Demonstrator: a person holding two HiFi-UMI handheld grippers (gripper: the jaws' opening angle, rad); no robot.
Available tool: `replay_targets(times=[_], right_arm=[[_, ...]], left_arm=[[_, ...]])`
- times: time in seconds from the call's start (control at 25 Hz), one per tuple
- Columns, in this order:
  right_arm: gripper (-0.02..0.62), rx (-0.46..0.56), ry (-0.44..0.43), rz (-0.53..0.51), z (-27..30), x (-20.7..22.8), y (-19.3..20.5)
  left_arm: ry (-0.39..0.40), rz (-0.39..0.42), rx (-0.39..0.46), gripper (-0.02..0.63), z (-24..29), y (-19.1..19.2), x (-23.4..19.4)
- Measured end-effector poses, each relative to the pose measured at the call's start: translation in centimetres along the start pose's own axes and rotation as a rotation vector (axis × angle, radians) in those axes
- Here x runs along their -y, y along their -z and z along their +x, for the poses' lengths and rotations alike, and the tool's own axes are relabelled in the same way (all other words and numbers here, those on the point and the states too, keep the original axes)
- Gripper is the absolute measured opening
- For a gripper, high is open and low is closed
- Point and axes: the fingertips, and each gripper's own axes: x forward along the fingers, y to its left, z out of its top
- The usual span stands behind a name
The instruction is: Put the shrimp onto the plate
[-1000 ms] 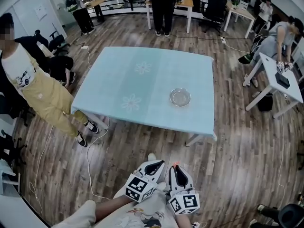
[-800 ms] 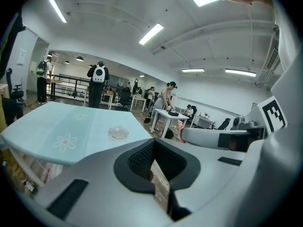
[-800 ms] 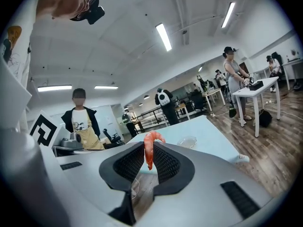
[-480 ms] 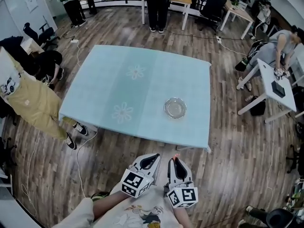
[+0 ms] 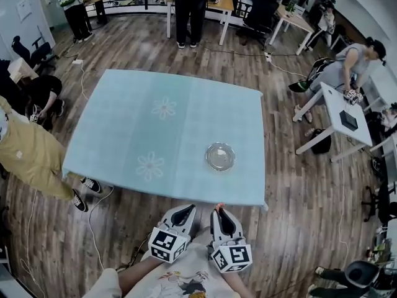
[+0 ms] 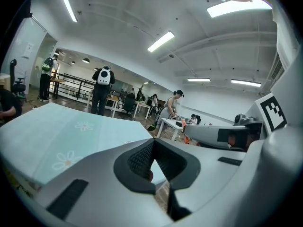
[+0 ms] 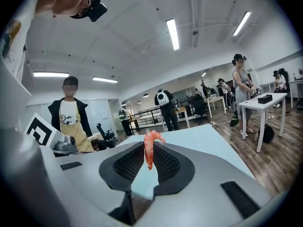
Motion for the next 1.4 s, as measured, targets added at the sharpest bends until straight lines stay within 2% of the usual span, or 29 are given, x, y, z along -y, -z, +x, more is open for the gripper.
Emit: replay_targets(times=[0.32,0.76,1.12,1.4], right_arm=[[0.075,-0.052,-0.039,-0.029,3.5,-0.3,-0.3],[0.076,-0.029,-0.104,-0.035,6.9,2.5,-2.7],[0.076,-0.043,-0.123,-0.039,8.7,9.9,-4.6],[0.077,-0.081,-0.181,-0.043,11.4,13.9,-4.4]], left_arm=[[-0.041,-0.060,0.022,0.008,0.9,-0.9,-3.1],[-0.107,-0.036,0.045,0.008,4.1,-3.2,-4.3],[-0.127,0.003,0.035,0.008,11.6,-5.5,-2.7],[-0.182,-0.027,-0.003,0.008,16.2,-4.7,-3.0]])
